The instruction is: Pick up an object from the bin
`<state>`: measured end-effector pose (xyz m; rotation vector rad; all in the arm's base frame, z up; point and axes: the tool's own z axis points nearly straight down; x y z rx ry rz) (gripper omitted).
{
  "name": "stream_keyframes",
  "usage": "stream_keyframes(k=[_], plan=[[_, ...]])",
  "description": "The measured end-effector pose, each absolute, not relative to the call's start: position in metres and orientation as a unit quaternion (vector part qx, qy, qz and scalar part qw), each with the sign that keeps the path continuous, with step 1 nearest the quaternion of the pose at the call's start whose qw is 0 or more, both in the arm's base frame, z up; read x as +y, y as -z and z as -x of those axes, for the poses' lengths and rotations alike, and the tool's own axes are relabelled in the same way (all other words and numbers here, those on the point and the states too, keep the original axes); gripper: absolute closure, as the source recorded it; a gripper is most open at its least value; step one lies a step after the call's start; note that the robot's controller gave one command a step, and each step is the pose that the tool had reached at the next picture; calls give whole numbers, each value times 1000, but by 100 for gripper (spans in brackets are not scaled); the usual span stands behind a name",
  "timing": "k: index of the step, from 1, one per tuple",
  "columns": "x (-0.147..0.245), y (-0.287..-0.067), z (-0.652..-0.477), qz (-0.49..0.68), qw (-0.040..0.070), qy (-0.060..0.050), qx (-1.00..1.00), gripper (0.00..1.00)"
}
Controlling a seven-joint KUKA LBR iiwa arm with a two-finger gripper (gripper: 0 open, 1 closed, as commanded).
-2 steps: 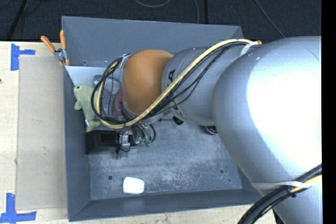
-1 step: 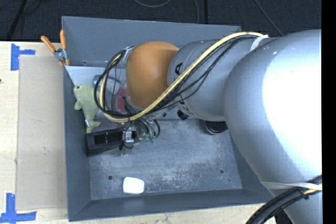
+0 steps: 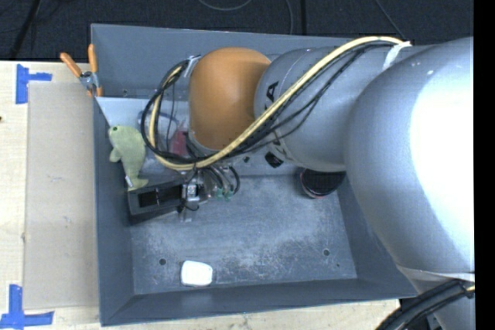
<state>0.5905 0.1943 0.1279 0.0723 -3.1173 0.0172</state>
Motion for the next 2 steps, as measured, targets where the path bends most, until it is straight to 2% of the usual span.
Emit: stream_keyframes(k=[1, 2], plan=[[199, -148, -589, -42, 17, -8, -999, 100], [198, -197, -583, -54, 19, -8, -998, 100]])
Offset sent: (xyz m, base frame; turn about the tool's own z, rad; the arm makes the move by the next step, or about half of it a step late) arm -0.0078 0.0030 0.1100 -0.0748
